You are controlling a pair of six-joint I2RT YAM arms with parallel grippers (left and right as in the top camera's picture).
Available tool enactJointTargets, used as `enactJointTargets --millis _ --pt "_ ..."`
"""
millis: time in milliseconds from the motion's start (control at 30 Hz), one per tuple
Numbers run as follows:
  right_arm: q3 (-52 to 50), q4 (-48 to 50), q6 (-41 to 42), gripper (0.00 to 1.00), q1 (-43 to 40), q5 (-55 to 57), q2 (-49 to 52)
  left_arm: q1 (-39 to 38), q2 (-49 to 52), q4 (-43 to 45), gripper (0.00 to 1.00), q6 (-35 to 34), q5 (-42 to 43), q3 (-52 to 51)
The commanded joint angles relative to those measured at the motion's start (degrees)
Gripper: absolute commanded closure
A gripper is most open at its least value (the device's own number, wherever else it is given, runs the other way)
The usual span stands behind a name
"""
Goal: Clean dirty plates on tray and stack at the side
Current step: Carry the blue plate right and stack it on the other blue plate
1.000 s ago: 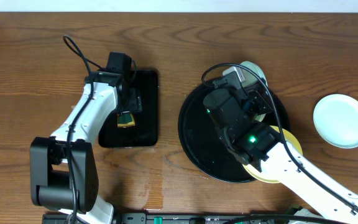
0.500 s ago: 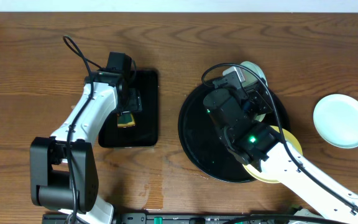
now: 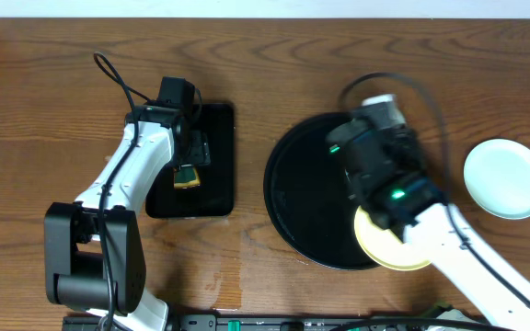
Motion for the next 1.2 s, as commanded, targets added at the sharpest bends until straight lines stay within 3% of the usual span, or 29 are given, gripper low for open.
enactJointTargets --millis 0,467,700,767,833,933,1167 --pt "0.8 -0.5 8.3 0.99 -7.7 -15.8 -3.7 0.1 -0.7 -0.3 0.17 0.1 -0.3 0.0" --pt "0.8 -2.5 15.6 0.99 -49.0 -47.0 -6.5 0.1 -0.7 -0.3 0.17 0.1 -0.3 0.0" --pt "0.8 -6.6 15.4 0.99 -55.8 -51.9 -3.7 0.1 -0.7 -0.3 0.17 0.1 -0.3 0.0" --pt "0.7 -9.6 15.6 0.89 -55.7 -54.1 -1.9 0.1 -0.7 -0.3 0.17 0.1 -0.3 0.0" --pt "0.7 -12.2 16.1 0.64 -55.7 -54.8 0.1 0.1 -0.7 -0.3 0.17 0.1 -0.3 0.0" --pt "0.7 -13.7 18.5 0.45 -55.8 -53.7 4.0 0.1 -0.7 -0.3 0.17 0.1 -0.3 0.0" --pt "0.7 -5.7 22.5 0.51 -55.8 -58.9 13.8 0.1 -0.7 -0.3 0.17 0.1 -0.3 0.0"
